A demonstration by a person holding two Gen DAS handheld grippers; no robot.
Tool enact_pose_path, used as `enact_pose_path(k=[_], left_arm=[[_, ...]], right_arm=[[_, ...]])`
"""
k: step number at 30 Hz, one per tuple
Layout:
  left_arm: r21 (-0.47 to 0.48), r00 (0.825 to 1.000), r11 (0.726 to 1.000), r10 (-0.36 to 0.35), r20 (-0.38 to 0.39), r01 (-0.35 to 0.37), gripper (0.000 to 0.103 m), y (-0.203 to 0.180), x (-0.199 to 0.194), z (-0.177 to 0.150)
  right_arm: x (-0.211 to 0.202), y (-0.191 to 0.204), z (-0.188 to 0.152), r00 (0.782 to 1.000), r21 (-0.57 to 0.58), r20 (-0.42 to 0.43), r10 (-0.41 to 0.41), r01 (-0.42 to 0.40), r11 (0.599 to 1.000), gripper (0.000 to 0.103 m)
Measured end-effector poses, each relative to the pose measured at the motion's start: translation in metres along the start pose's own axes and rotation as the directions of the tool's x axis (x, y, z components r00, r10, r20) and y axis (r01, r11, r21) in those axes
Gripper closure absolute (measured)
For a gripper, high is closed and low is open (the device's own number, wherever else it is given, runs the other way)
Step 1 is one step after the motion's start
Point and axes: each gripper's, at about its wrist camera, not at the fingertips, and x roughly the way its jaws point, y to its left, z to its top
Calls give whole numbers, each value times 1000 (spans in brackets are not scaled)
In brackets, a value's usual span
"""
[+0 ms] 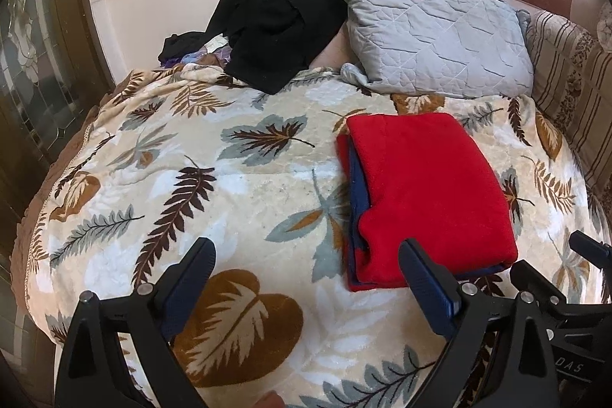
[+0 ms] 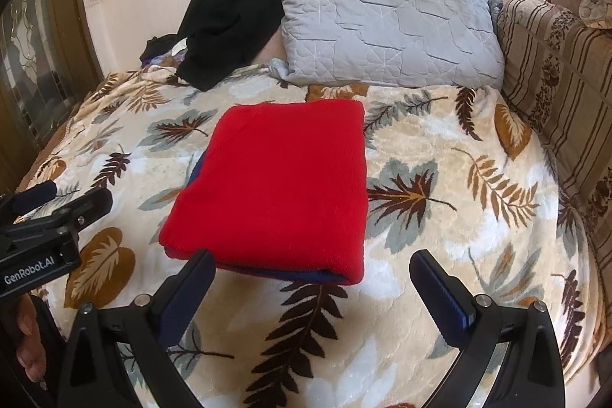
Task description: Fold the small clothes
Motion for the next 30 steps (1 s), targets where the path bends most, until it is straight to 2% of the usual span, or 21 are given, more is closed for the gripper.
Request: enact_pose_path(k=[17,30], left_arm=[[-23,999,999,-33,-22,33,7,-2,4,-3],[-2,999,1000,-29,-19,29,7,-6,6,-3]], right_arm=[[6,-3,-2,1000,-3,-14,-4,4,1000,0],[9,-6,0,1000,24,-13,-9,9,1000,0]])
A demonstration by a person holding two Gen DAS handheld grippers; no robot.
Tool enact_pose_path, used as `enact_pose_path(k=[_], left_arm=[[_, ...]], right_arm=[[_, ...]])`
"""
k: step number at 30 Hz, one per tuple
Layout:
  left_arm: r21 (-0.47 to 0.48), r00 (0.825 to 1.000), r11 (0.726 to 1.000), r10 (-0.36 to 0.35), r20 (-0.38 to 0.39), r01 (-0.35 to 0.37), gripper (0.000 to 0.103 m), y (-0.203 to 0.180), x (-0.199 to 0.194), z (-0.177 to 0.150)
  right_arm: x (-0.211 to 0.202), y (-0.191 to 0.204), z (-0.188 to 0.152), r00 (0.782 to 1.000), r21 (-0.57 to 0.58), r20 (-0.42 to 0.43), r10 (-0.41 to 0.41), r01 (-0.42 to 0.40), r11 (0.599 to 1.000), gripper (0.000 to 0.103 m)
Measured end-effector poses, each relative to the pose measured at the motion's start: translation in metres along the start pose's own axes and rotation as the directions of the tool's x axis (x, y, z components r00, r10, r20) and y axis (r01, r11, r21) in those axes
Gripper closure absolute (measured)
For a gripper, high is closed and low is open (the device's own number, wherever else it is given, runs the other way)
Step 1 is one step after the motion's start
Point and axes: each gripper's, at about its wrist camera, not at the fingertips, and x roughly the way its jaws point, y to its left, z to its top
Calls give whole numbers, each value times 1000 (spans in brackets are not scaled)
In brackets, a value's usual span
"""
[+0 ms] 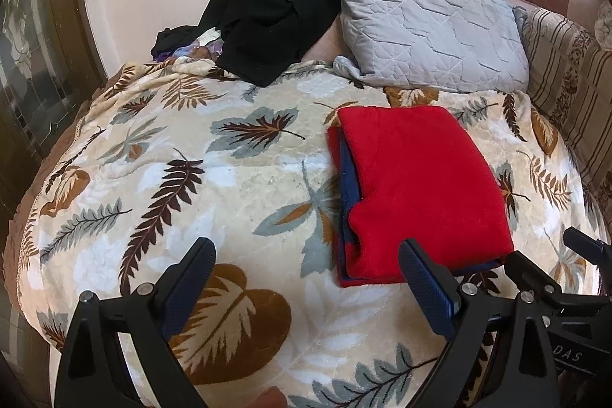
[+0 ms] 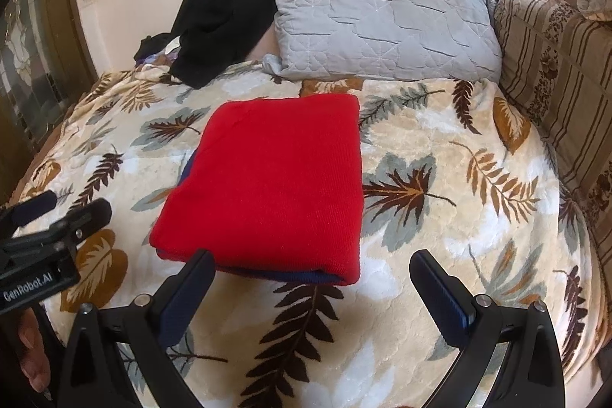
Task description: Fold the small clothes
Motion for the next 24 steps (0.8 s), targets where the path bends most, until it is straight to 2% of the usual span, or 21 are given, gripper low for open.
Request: enact_pose_path(k=[10,24], left_arm=[[-6,1000,1000,-1,-1,1,7,0,1,1],[30,997,997,-77,9,77,7,-19,2,10]], right_arm=[[3,0,3,1000,-4,-2,-1,1,1000,0],[4,-6,3,1000,-5,-11,-12,11,1000,0]])
